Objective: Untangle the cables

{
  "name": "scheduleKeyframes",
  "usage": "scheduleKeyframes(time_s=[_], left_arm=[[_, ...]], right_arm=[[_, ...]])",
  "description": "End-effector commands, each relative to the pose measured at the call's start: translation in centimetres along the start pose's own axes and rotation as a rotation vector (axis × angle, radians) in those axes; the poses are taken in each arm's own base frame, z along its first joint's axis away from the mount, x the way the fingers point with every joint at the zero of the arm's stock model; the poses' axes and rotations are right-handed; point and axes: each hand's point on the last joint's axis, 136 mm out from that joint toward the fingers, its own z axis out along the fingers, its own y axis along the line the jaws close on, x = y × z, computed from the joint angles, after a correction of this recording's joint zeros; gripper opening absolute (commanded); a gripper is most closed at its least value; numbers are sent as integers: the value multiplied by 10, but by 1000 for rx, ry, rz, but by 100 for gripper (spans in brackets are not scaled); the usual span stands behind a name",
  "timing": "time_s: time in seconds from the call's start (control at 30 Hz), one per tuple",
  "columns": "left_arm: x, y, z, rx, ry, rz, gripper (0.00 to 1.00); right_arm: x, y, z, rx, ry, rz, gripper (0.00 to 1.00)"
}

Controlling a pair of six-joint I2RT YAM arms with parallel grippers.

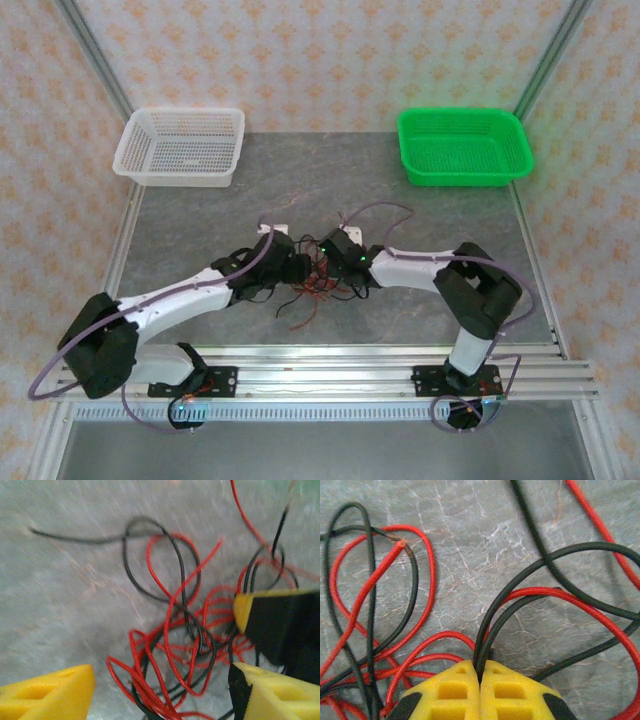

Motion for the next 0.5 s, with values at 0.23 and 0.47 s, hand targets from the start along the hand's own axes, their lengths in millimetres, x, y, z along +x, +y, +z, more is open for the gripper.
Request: scheduleKeyframes(time_s=[0.23, 0.47], left_arm=[[50, 12, 41, -21, 113, -84, 71], [93, 55, 60, -160, 192, -80, 67]], right_arm=[[-40, -10, -44, -65, -281, -22, 0], [-28, -45, -44, 35, -287, 81, 0]])
